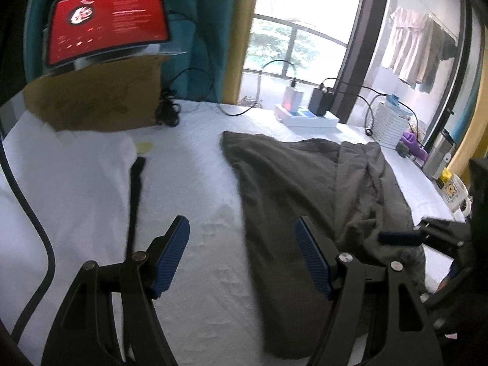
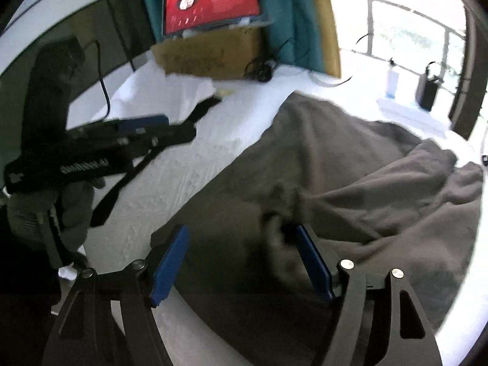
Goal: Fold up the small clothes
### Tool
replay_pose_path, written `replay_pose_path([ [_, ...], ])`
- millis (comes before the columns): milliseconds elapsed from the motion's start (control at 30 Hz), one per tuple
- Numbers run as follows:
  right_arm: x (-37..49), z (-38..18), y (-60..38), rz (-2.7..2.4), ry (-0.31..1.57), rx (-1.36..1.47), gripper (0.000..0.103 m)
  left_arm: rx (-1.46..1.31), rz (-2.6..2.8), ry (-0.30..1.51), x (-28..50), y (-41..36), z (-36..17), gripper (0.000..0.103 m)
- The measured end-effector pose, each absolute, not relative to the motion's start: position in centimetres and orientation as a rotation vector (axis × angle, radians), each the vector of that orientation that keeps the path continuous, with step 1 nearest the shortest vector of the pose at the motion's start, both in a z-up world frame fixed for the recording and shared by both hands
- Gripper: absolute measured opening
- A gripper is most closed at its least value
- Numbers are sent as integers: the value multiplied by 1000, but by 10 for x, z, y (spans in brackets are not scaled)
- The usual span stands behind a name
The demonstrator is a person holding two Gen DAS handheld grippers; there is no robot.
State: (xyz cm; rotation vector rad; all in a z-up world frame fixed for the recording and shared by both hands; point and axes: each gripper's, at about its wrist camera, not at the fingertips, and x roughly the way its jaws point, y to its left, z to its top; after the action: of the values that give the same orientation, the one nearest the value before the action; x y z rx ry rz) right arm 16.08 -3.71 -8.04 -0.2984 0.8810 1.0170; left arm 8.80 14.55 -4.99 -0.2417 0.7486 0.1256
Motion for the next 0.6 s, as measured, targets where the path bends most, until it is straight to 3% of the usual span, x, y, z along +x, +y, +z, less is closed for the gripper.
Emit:
replay_pose_path([
  [267, 203, -74, -118, 798, 857, -196, 74, -155, -10, 767, 128, 89, -46, 72],
  [467, 220, -90, -161, 715, 883, -126, 74, -41, -144, 852, 156, 43, -71, 70],
  [500, 222, -92, -166, 710, 885, -118, 74, -7, -152, 862, 158, 37, -76, 57],
  [533, 223, -94, -168, 708, 888, -113, 74, 14, -152, 877, 158, 34, -79, 34],
  [600, 225, -99, -174, 708, 893, -103, 74, 40, -146, 918, 158, 33, -87, 11],
])
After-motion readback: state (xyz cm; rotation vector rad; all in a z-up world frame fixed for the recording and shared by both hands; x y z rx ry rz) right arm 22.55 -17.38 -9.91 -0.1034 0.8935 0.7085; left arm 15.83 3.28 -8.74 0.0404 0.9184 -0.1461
